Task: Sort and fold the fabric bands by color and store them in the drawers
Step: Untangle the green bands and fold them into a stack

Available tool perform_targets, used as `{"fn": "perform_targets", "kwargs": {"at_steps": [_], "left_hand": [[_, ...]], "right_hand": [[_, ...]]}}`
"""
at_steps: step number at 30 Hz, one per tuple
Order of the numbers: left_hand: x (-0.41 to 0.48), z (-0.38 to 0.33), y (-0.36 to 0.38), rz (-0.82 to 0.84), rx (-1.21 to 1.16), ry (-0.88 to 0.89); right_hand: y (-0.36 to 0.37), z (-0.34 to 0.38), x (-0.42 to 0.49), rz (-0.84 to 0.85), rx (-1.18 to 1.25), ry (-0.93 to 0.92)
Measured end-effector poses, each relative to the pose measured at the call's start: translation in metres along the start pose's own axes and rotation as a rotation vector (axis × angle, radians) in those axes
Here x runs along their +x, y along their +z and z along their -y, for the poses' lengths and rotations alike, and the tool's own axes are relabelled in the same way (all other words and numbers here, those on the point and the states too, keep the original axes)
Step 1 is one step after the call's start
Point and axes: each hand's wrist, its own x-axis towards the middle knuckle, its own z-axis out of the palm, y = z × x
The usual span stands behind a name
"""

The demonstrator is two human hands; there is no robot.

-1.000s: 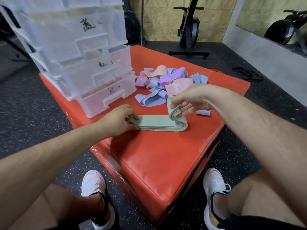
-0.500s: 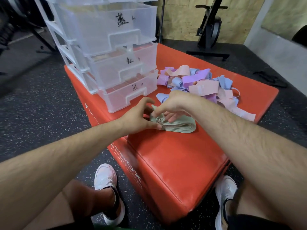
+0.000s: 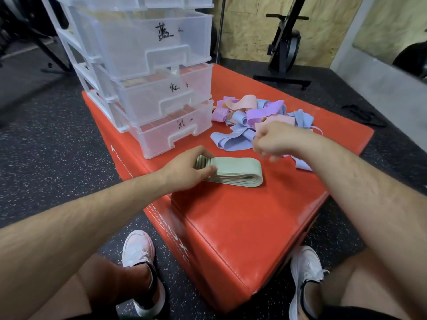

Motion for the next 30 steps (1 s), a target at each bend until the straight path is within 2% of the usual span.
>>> {"fn": "perform_targets", "kwargs": {"at_steps": [4, 9, 13, 17, 21, 25, 30], "left_hand": [[0.003, -0.005, -0.002, 0.012, -0.042, -0.073], [0.014, -0.017, -0.009, 0.036, -0.021, -0.146], [0.026, -0.024, -0.01, 0.035, 0.211, -0.027], [0.035, -0.032, -0.006, 0.242, 0.12, -0.052], [0.039, -0.03, -0.013, 0.415, 0.158, -0.049], [0.038, -0.026, -0.025, 0.467, -0.093, -0.033], [0.026, -0.02, -0.031, 0.393, -0.484, -0.123]], "right_hand": [[0.017, -0.027, -0.005, 0.19, 0.097, 0.165], [0.034, -0.032, -0.001, 0.107, 0.381, 0.16], [0.044, -0.031, 0.001, 0.063, 0.4, 0.19], [0.05, -0.028, 0.002, -0.017, 0.328, 0.139], [0.051, -0.027, 0.004, -0.048, 0.344, 0.015], [0.039, -0.027, 0.008, -0.079, 0.502, -0.156], [0.032, -0.023, 0.02, -0.08, 0.882, -0.126]]}}
